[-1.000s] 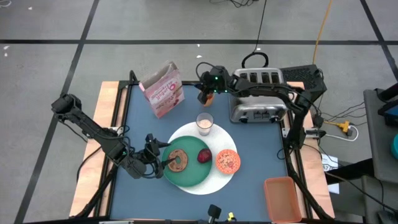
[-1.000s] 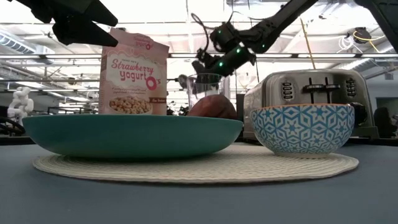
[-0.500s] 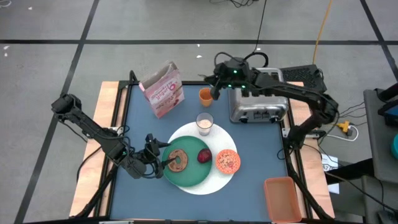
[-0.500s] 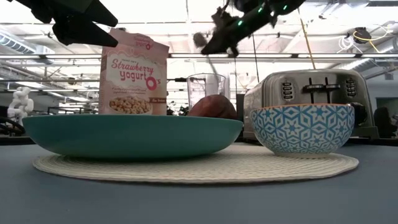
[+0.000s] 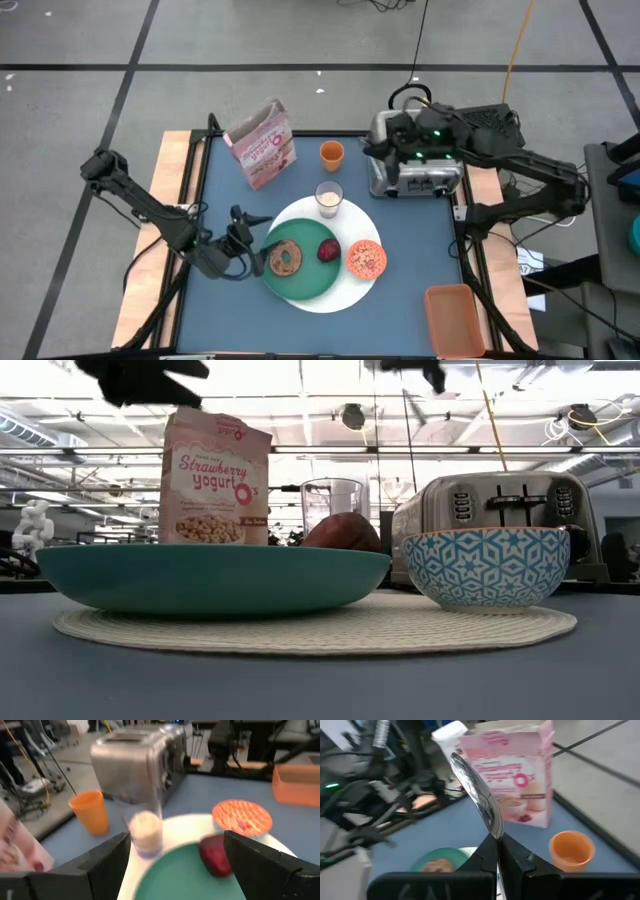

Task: Arrange a breakfast setting
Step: Put the spoon beside the orange bowl

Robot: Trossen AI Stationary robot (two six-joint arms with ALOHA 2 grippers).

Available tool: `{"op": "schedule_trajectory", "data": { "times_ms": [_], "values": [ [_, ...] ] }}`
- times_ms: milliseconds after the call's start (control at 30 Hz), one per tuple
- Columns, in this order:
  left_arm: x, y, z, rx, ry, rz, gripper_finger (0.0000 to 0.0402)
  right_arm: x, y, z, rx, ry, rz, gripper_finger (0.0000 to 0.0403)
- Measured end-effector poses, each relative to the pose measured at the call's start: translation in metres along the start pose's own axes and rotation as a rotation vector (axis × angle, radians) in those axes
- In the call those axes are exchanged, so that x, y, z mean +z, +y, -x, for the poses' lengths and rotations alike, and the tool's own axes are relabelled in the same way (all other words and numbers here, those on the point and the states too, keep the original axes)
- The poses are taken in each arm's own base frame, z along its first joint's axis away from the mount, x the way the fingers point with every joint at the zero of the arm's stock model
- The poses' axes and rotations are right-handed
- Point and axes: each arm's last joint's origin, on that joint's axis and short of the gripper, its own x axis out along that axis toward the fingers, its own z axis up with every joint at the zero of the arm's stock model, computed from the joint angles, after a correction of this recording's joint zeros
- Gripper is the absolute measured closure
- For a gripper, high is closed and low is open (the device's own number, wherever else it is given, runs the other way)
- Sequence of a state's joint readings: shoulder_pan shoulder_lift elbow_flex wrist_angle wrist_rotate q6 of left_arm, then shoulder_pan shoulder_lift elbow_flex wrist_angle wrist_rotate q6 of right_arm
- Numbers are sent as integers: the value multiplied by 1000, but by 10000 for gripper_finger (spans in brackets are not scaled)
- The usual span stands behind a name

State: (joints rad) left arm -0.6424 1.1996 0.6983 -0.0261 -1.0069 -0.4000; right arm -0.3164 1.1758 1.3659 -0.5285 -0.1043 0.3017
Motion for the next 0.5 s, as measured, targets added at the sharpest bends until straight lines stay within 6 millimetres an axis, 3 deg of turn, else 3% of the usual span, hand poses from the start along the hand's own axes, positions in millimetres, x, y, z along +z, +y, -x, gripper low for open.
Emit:
{"op": "schedule_trajectory", "data": {
  "times_ms": [133, 300, 400, 500],
  "values": [
    [16, 17, 5, 11, -33, -80, 80, -7, 16, 22, 41, 20, -51, 402],
    [33, 48, 18, -14, -48, -197, 80, -22, 30, 38, -53, 63, -78, 402],
    [28, 71, 23, -22, -31, -177, 80, -31, 36, 44, -108, 87, -96, 402],
    [7, 90, 24, -38, -39, -125, 80, -46, 39, 44, -116, 112, -133, 402]
  ]
}}
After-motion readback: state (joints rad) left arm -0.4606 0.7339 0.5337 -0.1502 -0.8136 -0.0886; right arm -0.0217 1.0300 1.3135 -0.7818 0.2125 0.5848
